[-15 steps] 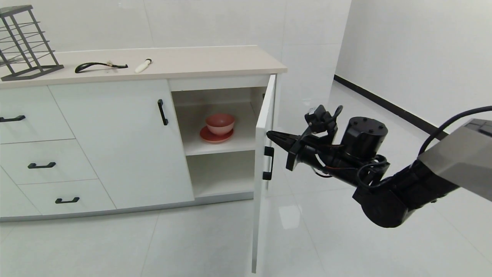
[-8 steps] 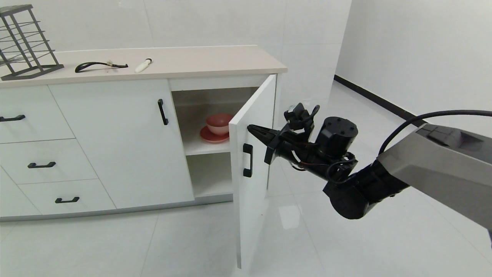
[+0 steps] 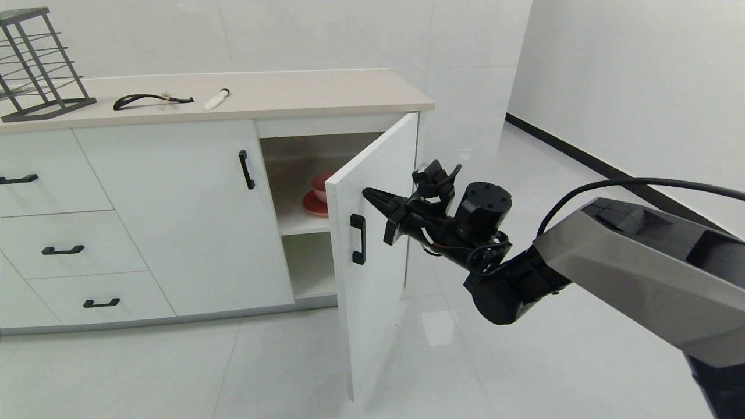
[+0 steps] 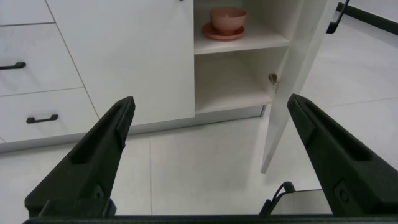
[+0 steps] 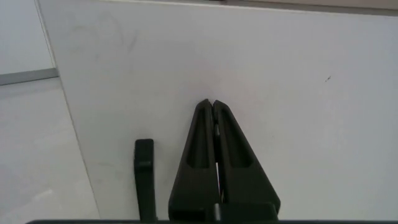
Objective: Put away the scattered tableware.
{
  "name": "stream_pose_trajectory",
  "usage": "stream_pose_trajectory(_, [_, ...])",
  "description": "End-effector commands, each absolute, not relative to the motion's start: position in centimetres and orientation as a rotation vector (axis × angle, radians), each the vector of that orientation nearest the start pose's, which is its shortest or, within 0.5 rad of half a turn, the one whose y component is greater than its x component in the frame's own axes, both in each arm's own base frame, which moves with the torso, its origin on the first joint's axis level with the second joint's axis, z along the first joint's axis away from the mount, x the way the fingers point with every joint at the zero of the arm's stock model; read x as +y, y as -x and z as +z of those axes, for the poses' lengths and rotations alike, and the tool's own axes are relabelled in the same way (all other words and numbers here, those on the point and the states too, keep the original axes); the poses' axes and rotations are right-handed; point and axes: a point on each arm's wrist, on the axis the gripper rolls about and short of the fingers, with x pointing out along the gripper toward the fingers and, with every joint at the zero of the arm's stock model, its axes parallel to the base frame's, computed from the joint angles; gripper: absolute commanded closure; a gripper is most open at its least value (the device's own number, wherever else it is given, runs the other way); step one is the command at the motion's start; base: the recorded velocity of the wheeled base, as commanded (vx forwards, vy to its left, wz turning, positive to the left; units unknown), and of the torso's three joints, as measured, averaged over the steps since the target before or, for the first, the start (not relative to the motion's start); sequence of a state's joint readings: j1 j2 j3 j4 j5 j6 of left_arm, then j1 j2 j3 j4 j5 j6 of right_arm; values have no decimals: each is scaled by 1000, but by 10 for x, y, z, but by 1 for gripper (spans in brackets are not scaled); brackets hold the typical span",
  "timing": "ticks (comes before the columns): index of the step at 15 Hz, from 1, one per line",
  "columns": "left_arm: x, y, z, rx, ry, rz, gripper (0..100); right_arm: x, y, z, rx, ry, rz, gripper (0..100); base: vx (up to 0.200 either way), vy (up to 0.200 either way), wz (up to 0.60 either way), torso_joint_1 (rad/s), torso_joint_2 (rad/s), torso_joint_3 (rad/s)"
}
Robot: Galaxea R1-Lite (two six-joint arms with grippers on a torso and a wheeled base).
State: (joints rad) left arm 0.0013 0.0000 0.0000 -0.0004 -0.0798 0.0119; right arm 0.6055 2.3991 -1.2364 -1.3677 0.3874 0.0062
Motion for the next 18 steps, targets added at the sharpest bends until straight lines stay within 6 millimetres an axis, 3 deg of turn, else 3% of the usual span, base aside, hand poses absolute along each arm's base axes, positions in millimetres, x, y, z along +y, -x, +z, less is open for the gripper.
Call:
stream_pose_trajectory(1, [-2, 23, 76, -2, -12, -78, 0, 274, -379, 86, -221, -30, 992, 100, 200, 200, 0, -12, -2, -2])
stream_pose_trajectory(7, [-2, 23, 75, 0, -12, -77, 0, 282, -389, 85, -256, -35, 994, 100, 33, 200, 0, 5, 2, 2])
stream_pose_trajectory(10, [-2, 23, 75, 0, -11, -77, 0, 282, -373, 95, -248, -36, 1014, 100, 0, 67, 0, 2, 4, 2])
stream_pose_trajectory(14, [-2, 23, 75, 0, -11, -77, 0, 240, -304, 136, -205, -32, 1032, 100, 0, 0, 0, 0, 0, 0])
stream_pose_trajectory(16, [-2, 23, 75, 0, -11, -77, 0, 197, -226, 177, -223, -39, 1084, 100, 0, 0, 0, 0, 0, 0])
stream_pose_trajectory(18, [-2, 23, 75, 0, -11, -77, 0, 151, -165, 201, -287, -58, 1091, 100, 0, 0, 0, 0, 0, 0])
